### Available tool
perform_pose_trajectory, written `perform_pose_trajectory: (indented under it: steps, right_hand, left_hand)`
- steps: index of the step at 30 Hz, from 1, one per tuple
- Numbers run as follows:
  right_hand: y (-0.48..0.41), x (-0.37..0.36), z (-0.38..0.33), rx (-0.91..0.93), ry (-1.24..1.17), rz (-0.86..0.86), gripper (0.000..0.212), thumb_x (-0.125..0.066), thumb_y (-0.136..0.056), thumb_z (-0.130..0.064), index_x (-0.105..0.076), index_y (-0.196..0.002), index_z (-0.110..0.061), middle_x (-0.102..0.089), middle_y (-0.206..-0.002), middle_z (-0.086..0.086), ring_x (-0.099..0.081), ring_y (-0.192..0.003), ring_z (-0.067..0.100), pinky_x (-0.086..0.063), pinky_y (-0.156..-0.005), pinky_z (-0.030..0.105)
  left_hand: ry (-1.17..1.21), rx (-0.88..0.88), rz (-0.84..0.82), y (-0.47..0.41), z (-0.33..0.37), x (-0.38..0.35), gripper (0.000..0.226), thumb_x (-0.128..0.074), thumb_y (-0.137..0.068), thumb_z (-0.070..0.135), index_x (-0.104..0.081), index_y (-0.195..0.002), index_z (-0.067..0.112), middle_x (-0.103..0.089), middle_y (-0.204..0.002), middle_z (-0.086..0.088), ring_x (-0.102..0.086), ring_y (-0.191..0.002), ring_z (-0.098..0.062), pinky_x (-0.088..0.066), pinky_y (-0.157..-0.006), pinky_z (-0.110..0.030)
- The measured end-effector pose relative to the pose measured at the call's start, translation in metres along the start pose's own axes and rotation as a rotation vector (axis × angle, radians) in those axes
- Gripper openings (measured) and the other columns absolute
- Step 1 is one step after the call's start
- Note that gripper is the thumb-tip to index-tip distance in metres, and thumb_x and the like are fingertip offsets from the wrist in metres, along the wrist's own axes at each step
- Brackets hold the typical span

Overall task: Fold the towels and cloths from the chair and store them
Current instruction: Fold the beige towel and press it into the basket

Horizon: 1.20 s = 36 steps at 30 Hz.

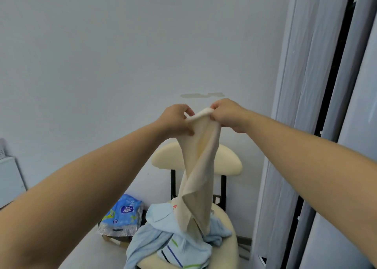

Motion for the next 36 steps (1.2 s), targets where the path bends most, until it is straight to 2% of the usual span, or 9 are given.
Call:
perform_pose_trajectory:
  steps: [3,8,11,18,22,27,31,34,36]
  right_hand:
    - [0.001,0.004,-0.004,0.016,0.01,0.082,0.022,-0.035,-0.089,-0.001,-0.052,-0.08,-0.011,-0.047,-0.078,0.007,-0.045,-0.073,0.023,-0.034,-0.061,0.031]
    - [0.006,0.011,-0.001,0.021,0.237,0.038,0.008,-0.056,-0.086,-0.011,-0.056,-0.094,-0.008,-0.054,-0.084,0.005,-0.053,-0.078,0.024,-0.037,-0.058,0.029]
    - [0.009,0.009,0.005,-0.04,0.277,-0.099,0.034,-0.076,-0.079,-0.036,-0.064,-0.099,-0.011,-0.064,-0.095,0.003,-0.062,-0.084,0.02,-0.046,-0.063,0.029]
    - [-0.001,0.007,0.016,-0.073,-0.26,0.105,0.013,-0.064,-0.083,0.0,-0.065,-0.095,-0.006,-0.067,-0.1,0.013,-0.066,-0.089,0.027,-0.054,-0.076,0.037]
    - [-0.001,0.009,0.009,0.039,-0.12,0.236,0.017,-0.043,-0.093,-0.005,-0.054,-0.1,-0.016,-0.055,-0.094,-0.001,-0.051,-0.084,0.017,-0.041,-0.068,0.028]
    - [-0.006,0.023,0.013,-0.024,-0.017,0.299,0.036,-0.046,-0.101,-0.028,-0.044,-0.132,-0.011,-0.054,-0.124,0.006,-0.051,-0.1,0.022,-0.041,-0.081,0.032]
    - [0.008,0.02,0.015,-0.016,0.416,-0.066,0.091,-0.069,-0.076,-0.073,-0.053,-0.141,-0.01,-0.056,-0.137,0.004,-0.055,-0.122,0.023,-0.044,-0.097,0.032]
    - [0.014,0.012,0.023,-0.008,0.704,-0.243,0.052,-0.082,-0.075,-0.052,-0.072,-0.109,-0.015,-0.07,-0.107,0.001,-0.066,-0.094,0.019,-0.048,-0.073,0.027]
    - [0.012,0.013,0.028,-0.01,0.525,-0.154,0.031,-0.076,-0.082,-0.036,-0.073,-0.098,-0.011,-0.071,-0.095,0.005,-0.066,-0.083,0.021,-0.045,-0.064,0.027]
  left_hand:
    - [0.084,0.124,-0.014,0.001,-0.021,-0.01,0.01,-0.073,-0.078,0.012,-0.065,-0.082,0.008,-0.057,-0.076,-0.002,-0.052,-0.07,-0.021,-0.039,-0.053,-0.024]
    - [0.511,0.252,-0.037,0.003,-0.032,-0.02,0.025,-0.05,-0.095,0.02,-0.066,-0.113,0.013,-0.067,-0.11,-0.005,-0.065,-0.098,-0.024,-0.055,-0.061,-0.03]
    - [0.596,0.176,-0.062,0.001,-0.025,-0.024,0.025,-0.043,-0.098,0.021,-0.065,-0.11,0.017,-0.065,-0.114,-0.006,-0.067,-0.101,-0.026,-0.063,-0.067,-0.036]
    - [0.228,0.037,-0.087,0.005,-0.033,-0.041,0.045,-0.09,-0.068,0.036,-0.067,-0.103,0.017,-0.07,-0.097,0.003,-0.066,-0.088,-0.016,-0.056,-0.074,-0.032]
    - [0.061,0.183,-0.184,0.011,-0.061,-0.067,0.021,-0.075,-0.082,0.02,-0.069,-0.089,0.002,-0.064,-0.082,-0.006,-0.057,-0.069,-0.021,-0.053,-0.061,-0.035]
    - [0.037,0.351,-0.123,0.016,-0.086,-0.07,0.034,-0.039,-0.103,0.032,-0.058,-0.106,0.003,-0.067,-0.095,-0.014,-0.066,-0.064,-0.024,-0.051,-0.052,-0.028]
    - [0.419,0.474,-0.041,0.006,-0.078,-0.06,0.039,-0.028,-0.105,0.045,-0.04,-0.116,0.009,-0.063,-0.108,-0.02,-0.075,-0.07,-0.034,-0.063,-0.066,-0.041]
    - [0.259,0.226,0.112,-0.009,-0.062,-0.046,0.039,-0.039,-0.102,0.047,-0.049,-0.102,0.01,-0.063,-0.103,-0.014,-0.069,-0.084,-0.031,-0.06,-0.072,-0.044]
    - [0.071,0.022,0.131,-0.013,-0.052,-0.035,0.043,-0.061,-0.091,0.054,-0.048,-0.097,0.014,-0.061,-0.097,-0.006,-0.06,-0.083,-0.022,-0.051,-0.065,-0.036]
Point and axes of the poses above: each hand's wrist, its own y-axis away from the middle knuckle, its own x-axis out of the back of the hand, z = x × y, the point moved 2 cm from there along -y, towards the middle knuckle
